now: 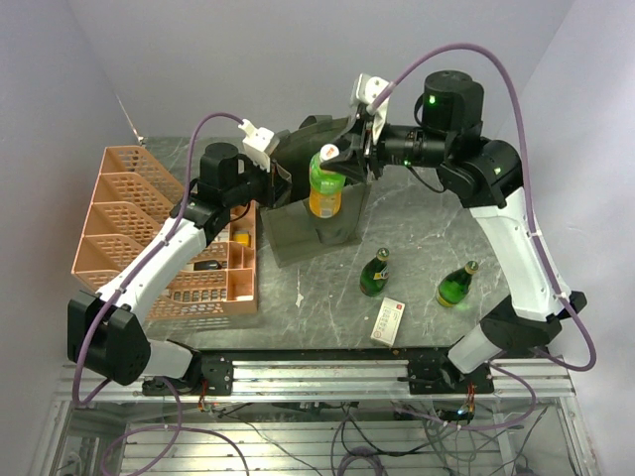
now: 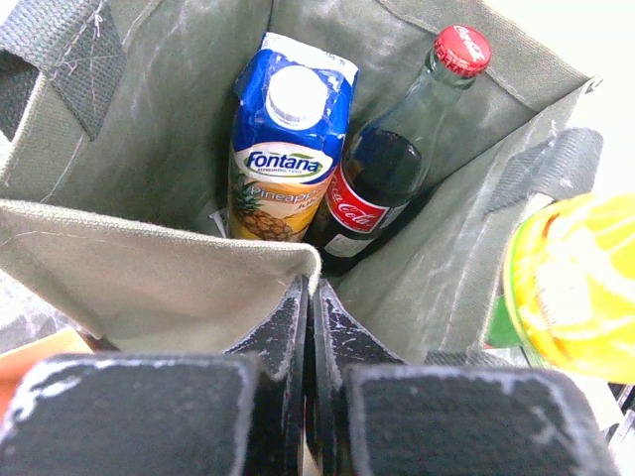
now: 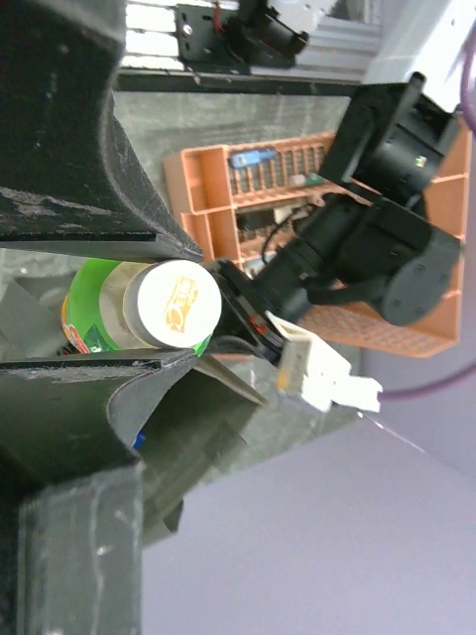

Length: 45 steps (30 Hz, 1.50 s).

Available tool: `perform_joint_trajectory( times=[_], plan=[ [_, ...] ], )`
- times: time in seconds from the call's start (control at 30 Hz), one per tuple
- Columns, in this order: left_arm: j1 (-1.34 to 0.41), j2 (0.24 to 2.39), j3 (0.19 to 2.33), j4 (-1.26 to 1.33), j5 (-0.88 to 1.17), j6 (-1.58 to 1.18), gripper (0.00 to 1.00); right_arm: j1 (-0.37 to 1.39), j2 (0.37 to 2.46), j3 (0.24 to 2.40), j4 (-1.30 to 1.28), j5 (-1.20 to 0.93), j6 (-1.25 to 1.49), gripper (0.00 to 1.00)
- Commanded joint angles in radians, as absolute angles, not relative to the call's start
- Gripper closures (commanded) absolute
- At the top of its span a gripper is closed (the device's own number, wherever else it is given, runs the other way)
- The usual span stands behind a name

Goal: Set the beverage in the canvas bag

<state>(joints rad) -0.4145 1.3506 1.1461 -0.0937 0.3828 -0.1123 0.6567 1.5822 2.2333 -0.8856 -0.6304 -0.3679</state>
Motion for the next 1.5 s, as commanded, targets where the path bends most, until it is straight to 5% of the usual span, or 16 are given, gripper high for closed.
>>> perform_joint_trajectory(
  times=[0.0,0.27,0.97,1.47],
  plan=[
    [-0.423,1.335,1.139,-0.056,0.372,-0.114,0.90,0.660,1.617,2.377,-0.782,-0.595,-0.354,1.00],
    [-0.423,1.347,1.155,-0.069,0.372,-0.126,0.89,0.660,1.730,2.520,-0.713,-0.479,-0.352,1.00],
    [-0.425,1.407,1.322,-0.184,0.119,-0.227,0.40,0.658,1.793,2.452,-0.609,-0.377,-0.333,1.00],
    [-0.429,1.397,1.290,-0.180,0.157,-0.260,0.43,0.650,1.844,2.454,-0.585,-0.376,-0.327,1.00]
  ],
)
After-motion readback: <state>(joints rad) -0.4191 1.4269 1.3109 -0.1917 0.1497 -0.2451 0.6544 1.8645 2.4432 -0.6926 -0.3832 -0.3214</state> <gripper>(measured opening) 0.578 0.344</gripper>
